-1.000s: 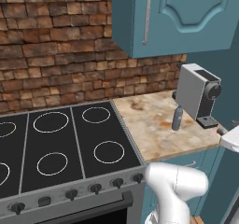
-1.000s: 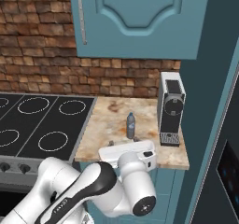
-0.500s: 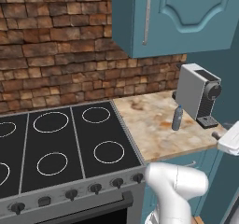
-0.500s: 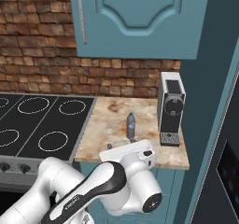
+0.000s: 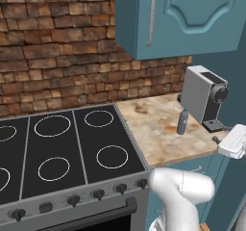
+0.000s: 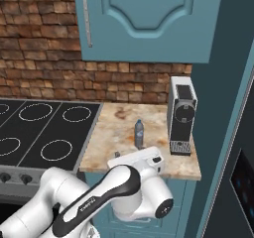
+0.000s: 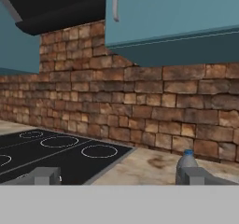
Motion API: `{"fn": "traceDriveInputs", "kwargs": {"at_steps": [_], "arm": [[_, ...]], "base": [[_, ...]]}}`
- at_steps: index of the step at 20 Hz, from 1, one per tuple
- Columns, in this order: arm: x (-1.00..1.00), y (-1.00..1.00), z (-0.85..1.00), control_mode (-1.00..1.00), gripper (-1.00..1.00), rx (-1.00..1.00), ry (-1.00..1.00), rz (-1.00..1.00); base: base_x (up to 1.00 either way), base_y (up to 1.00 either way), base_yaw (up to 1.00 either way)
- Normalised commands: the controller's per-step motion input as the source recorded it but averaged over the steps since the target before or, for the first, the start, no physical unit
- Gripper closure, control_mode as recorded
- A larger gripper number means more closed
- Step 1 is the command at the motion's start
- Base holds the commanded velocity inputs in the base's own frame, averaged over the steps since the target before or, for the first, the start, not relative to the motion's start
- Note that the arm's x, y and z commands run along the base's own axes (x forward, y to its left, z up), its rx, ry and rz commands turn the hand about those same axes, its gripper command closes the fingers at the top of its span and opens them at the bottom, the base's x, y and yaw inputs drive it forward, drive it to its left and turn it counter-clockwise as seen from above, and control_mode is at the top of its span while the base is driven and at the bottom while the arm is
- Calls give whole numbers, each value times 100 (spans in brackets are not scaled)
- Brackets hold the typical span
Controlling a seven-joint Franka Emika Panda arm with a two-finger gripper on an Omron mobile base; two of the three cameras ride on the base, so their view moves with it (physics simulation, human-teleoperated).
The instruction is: Take the bottled waters from the counter and place them in the freezer to freeze. Close the freezer door after placing the bottles.
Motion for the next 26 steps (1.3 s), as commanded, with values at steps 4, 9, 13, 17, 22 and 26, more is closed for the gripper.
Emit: {"fn": "traceDriveInputs", "kwargs": {"at_steps": [4,9,13,17,22,26], "arm": [[29,11,-9,-100,-100,0,0,1],[31,5,-1,-100,-100,0,0,3],[36,3,0,-100,-100,0,0,4],[35,0,0,-100,-100,0,0,3],[31,0,0,-100,-100,0,0,2],[24,0,0,-100,-100,0,0,0]], "base": [[0,0,0],[0,0,0],[0,0,0],[0,0,0],[0,0,0],[0,0,0]]}}
